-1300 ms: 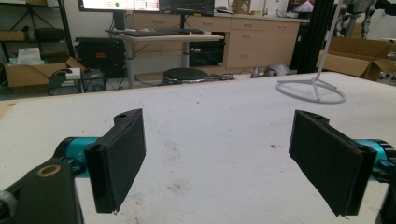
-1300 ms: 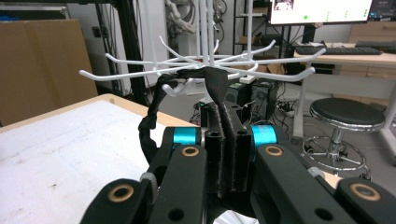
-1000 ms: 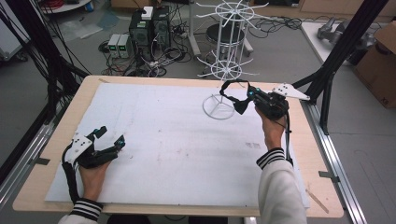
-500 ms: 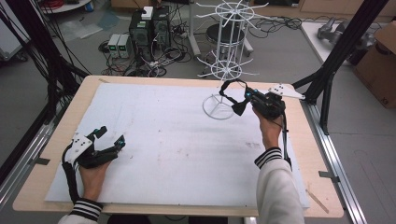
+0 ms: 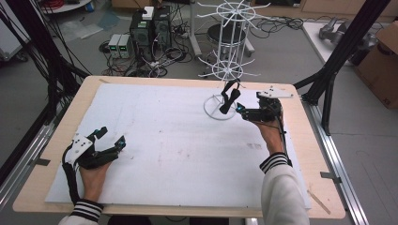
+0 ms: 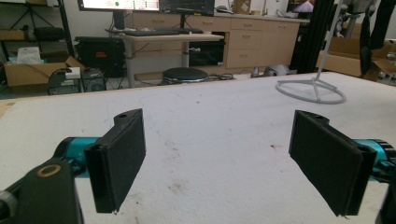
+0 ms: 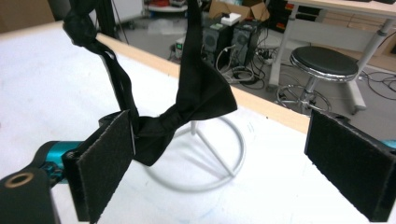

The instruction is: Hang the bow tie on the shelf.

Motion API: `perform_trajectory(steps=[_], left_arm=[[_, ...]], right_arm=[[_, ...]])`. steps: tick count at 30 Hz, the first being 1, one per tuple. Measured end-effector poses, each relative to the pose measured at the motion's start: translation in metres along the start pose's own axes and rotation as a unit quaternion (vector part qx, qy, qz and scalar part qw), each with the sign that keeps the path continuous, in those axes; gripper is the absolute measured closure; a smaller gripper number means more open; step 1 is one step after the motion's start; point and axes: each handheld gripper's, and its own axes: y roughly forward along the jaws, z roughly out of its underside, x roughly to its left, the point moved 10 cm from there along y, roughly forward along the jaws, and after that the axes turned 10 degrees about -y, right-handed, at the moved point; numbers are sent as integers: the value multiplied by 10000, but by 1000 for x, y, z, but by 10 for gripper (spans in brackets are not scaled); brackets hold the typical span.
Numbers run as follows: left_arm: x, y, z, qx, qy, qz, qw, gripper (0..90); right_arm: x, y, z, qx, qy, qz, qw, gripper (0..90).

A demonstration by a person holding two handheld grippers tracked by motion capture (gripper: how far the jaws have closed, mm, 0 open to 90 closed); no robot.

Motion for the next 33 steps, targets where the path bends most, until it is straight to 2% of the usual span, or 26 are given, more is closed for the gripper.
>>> perform_trajectory(steps=[5, 11, 16, 19, 22, 25, 27, 29, 31, 33], left_arm=[[-1, -1, 0, -24, 10, 20, 10000, 188], [0, -1, -1, -46, -27, 42, 10000, 188], [-1, -1, -1, -46, -8, 45, 10000, 187], [-1, -1, -1, -53, 22, 48, 10000, 187], [-1, -1, -1, -74, -2, 31, 10000, 187], [0, -1, -1, -64, -6, 18, 10000, 187], [-1, -1, -1, -54, 24, 19, 10000, 188], [-1, -1, -1, -56, 14, 11, 10000, 188], [-1, -1, -1, -68, 4, 11, 10000, 188], [-1, -1, -1, -61, 8, 4, 10000, 188]], right_arm=[[14, -19, -15, -408, -27, -10, 9992, 4], [28, -45, -11, -602, 76, 22, 9982, 4], [36, -67, 1, -818, 143, 137, 9965, 4], [42, -78, 14, -1054, 312, 238, 9937, 4], [48, -87, 33, -1305, 368, 411, 9899, 4], [53, -89, 54, -1342, 483, 493, 9885, 4], [57, -89, 67, -1236, 496, 593, 9893, 4], [61, -86, 76, -950, 529, 573, 9924, 4], [65, -85, 80, -726, 463, 682, 9940, 5], [70, -87, 81, -923, 326, 804, 9919, 5]])
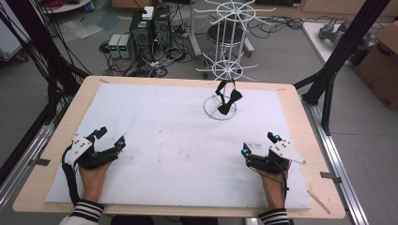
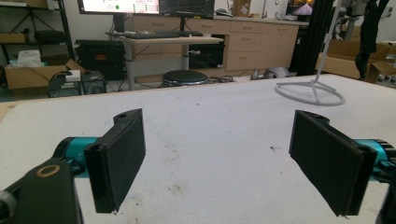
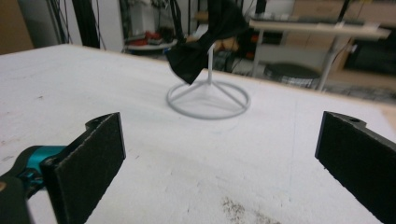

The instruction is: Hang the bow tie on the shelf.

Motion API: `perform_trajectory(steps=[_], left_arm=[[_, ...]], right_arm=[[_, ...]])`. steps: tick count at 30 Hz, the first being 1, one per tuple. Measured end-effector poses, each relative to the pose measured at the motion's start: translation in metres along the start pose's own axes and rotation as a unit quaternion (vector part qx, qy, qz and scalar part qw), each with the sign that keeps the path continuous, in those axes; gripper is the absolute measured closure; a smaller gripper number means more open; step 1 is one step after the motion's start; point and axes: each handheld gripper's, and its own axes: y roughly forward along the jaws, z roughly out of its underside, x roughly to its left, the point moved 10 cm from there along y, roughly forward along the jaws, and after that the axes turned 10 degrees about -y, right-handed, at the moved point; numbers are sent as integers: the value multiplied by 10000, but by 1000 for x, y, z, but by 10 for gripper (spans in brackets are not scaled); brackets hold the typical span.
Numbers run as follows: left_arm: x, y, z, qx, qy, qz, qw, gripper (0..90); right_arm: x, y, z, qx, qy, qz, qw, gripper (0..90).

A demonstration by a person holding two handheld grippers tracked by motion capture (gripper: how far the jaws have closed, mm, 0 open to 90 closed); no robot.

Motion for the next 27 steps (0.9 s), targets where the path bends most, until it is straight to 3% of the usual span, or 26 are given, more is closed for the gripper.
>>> perform_trajectory(steps=[4, 7, 14, 27], left_arm=[[0, 0, 0, 7, 22, -4, 10000, 188], [0, 0, 0, 4, 21, -8, 10000, 188], [0, 0, 0, -6, 5, -11, 10000, 188], [0, -1, 0, -38, 40, -9, 10000, 188]], right_arm=[[4, -5, 11, -57, 195, 59, 9998, 5], [4, -7, 13, -124, 132, 174, 9997, 5], [8, -7, 12, -182, 30, 129, 9997, 5], [4, -7, 14, -169, 197, 210, 9994, 5]])
